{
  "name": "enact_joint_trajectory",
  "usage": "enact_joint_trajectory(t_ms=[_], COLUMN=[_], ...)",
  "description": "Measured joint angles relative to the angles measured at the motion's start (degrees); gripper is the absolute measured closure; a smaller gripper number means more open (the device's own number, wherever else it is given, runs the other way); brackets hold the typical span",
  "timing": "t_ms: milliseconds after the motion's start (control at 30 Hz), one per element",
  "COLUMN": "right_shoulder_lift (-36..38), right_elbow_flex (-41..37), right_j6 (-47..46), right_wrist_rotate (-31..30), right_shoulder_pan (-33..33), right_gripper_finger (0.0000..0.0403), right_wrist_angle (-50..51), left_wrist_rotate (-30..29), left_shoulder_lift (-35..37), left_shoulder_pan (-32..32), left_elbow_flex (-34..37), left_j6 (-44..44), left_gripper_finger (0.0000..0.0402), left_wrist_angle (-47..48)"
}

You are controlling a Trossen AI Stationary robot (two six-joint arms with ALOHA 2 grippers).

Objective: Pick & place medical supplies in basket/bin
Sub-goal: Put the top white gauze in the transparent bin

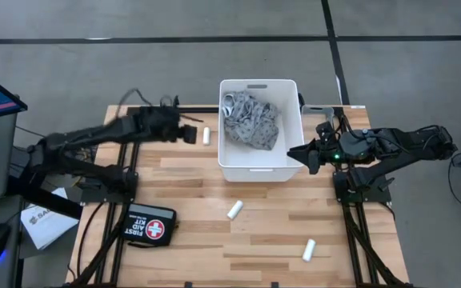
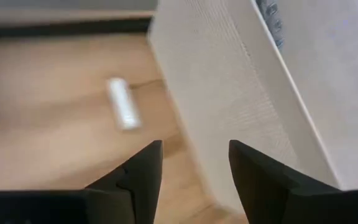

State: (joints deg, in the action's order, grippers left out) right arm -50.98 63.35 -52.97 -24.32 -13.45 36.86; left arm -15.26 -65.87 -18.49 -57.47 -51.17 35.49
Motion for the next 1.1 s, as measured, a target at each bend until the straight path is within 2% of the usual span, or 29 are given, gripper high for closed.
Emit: enact_joint_trajectory(t_ms=[100,167,267,333,433,567,800,1100], right_shoulder_lift=[0.0,0.0,0.0,0.0,0.0,0.0,0.0,0.0], right_elbow_flex=[0.0,0.0,0.0,0.0,0.0,0.0,0.0,0.0], right_j6=[-0.3,-0.9,-1.5,-1.5,-1.5,-1.5,-1.7,-2.5], right_wrist_rotate=[0.0,0.0,0.1,0.0,0.0,0.2,0.2,0.2], right_shoulder_pan=[0.0,0.0,-0.1,-0.4,-0.4,-0.2,-0.3,-0.3], right_gripper_finger=[0.0267,0.0267,0.0267,0.0267,0.0267,0.0267,0.0267,0.0267], right_wrist_angle=[0.0,0.0,-0.1,0.0,0.0,0.0,0.0,0.0], left_wrist_rotate=[-1.8,-5.1,-8.8,-9.0,-8.1,-6.3,-6.2,-5.3], left_shoulder_lift=[0.2,-1.2,-3.6,-5.6,-9.5,-14.9,-22.2,-28.5], left_shoulder_pan=[1.5,1.6,0.1,-1.4,-3.2,-4.8,-5.6,-5.6], left_elbow_flex=[10.8,16.0,20.9,22.4,22.8,22.4,21.3,16.4], left_j6=[-6.1,-9.8,-15.9,-16.9,-13.4,-5.2,-1.8,2.0], left_gripper_finger=[0.0226,0.0226,0.0227,0.0227,0.0228,0.0228,0.0228,0.0228], left_wrist_angle=[-17.5,-27.2,-30.1,-30.5,-31.8,-40.6,-43.0,-43.2])
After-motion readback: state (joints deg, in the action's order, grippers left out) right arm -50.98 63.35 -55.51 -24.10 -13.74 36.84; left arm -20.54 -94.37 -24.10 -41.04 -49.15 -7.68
